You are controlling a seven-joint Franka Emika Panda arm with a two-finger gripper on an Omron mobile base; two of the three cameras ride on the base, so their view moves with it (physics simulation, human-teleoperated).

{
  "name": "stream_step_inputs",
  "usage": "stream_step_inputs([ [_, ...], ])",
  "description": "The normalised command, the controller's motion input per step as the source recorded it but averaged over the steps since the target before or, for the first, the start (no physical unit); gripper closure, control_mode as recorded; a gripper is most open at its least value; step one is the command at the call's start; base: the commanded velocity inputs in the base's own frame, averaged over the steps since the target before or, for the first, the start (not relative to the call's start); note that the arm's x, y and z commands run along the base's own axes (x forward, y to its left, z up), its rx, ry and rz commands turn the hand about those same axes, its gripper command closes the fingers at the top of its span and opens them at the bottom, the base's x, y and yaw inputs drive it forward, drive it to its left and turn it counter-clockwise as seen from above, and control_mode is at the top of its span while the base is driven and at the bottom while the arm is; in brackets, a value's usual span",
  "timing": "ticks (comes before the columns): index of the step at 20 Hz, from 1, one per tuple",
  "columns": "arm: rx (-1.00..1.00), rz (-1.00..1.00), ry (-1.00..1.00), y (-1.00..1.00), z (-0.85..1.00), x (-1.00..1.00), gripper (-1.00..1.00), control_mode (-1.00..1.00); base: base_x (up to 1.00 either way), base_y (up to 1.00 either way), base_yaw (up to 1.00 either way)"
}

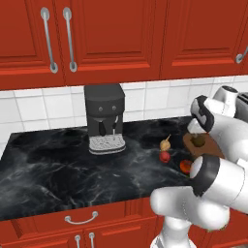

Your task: Place the avocado, onion, tomato, and bell pepper on the cutting board.

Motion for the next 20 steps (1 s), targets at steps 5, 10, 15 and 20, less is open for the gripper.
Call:
stream_step_inputs([
  [5, -0.03, -0.1, 0.0, 0.65, 0.0, -0.33, -1.0, -1.0, 0.0, 0.0, 0.0],
  [10, -0.01, -0.04, 0.0, 0.43, -0.09, 0.0, -1.0, -1.0, 0.0, 0.0, 0.0],
  [15, 0.0, -0.01, 0.05, 0.03, -0.36, -0.05, -1.0, -1.0, 0.0, 0.0, 0.0],
  [20, -0.01, 0.0, 0.04, 0.01, -0.33, -0.02, -1.0, -1.0, 0.0, 0.0, 0.0],
])
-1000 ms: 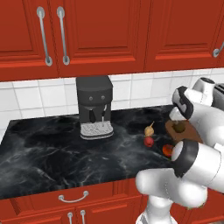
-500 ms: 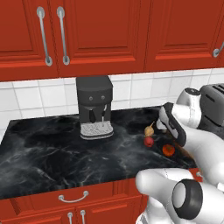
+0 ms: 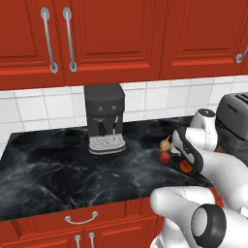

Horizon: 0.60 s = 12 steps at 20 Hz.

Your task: Place the avocado, onion, tomato, and bell pepper on the cutting board.

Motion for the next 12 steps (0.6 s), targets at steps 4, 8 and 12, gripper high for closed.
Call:
stream_step_inputs([
  [4, 0.0, 0.0, 0.0, 0.0, -0.09, 0.0, -1.0, -1.0, 0.0, 0.0, 0.0],
  [8, 0.0, 0.0, 0.01, 0.0, -0.15, 0.0, -1.0, -1.0, 0.0, 0.0, 0.0],
  [12, 0.0, 0.0, 0.02, 0.0, -0.26, 0.0, -1.0, -1.0, 0.0, 0.0, 0.0],
])
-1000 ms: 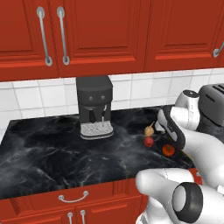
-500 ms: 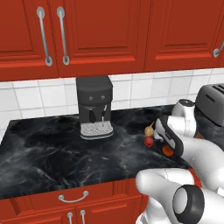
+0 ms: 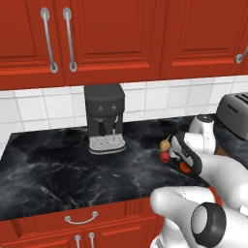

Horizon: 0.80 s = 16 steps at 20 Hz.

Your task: Place the avocado, onion, tomato, and bell pepper on the cutting board.

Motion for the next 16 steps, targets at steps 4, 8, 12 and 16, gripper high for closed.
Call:
stream_step_inputs([
  [4, 0.0, -0.01, 0.01, -0.01, -0.28, 0.0, -1.0, -1.0, 0.0, 0.0, 0.0],
  [8, 0.0, -0.01, 0.01, -0.02, -0.29, 0.0, -1.0, -1.0, 0.0, 0.0, 0.0],
  [12, 0.0, -0.01, 0.03, 0.0, -0.3, 0.0, -1.0, -1.0, 0.0, 0.0, 0.0],
  [16, 0.0, -0.01, 0.04, 0.0, -0.31, 0.06, -1.0, -1.0, 0.0, 0.0, 0.0],
])
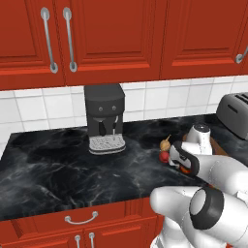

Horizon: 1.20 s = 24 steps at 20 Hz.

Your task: Place the avocado, onion, tomato, and bell pepper on the cutting board.

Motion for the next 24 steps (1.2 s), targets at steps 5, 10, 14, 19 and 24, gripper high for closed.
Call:
stream_step_inputs([
  [5, 0.0, -0.02, 0.04, -0.01, -0.29, 0.1, -1.0, -1.0, 0.0, 0.0, 0.0],
  [10, -0.01, -0.02, 0.05, -0.04, -0.38, 0.03, -1.0, -1.0, 0.0, 0.0, 0.0],
  [14, -0.03, -0.02, 0.08, 0.0, -0.43, 0.0, 1.0, -1.0, 0.0, 0.0, 0.0],
  [19, 0.0, -0.03, 0.01, 0.0, 0.04, -0.03, 1.0, -1.0, 0.0, 0.0, 0.0],
  [24, 0.0, -0.02, 0.0, -0.26, 0.37, -0.09, 1.0, -1.0, 0.0, 0.0, 0.0],
])
